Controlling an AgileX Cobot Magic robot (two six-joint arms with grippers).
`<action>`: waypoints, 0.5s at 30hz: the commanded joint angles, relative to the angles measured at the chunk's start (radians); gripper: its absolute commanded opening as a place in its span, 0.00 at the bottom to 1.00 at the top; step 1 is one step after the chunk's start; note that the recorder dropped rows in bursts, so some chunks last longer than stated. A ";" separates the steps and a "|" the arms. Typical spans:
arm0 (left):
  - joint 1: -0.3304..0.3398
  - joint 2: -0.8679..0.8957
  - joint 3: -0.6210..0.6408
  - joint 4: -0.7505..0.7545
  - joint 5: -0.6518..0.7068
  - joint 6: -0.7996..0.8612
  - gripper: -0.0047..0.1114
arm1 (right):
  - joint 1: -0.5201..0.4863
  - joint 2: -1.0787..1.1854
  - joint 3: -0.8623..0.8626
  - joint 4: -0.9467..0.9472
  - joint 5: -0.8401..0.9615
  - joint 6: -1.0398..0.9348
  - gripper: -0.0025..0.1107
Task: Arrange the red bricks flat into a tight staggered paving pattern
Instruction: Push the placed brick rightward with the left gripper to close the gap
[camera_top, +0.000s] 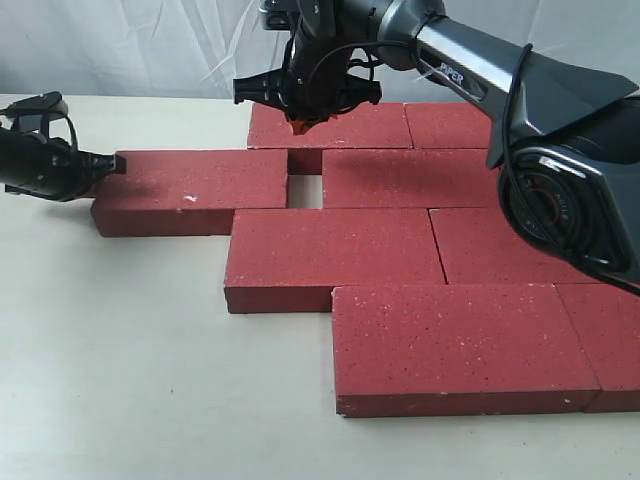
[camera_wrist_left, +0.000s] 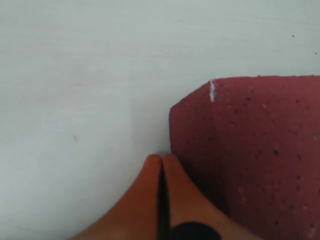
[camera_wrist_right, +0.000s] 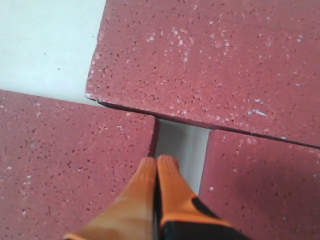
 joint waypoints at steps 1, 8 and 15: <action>-0.031 0.006 -0.002 -0.005 0.011 0.002 0.04 | -0.004 -0.015 -0.002 -0.003 0.008 0.000 0.02; -0.036 0.006 -0.002 -0.009 0.011 0.002 0.04 | -0.004 -0.015 -0.002 -0.003 0.008 0.000 0.02; -0.043 0.006 -0.002 -0.038 0.016 0.004 0.04 | -0.004 -0.015 -0.002 -0.003 0.004 0.000 0.02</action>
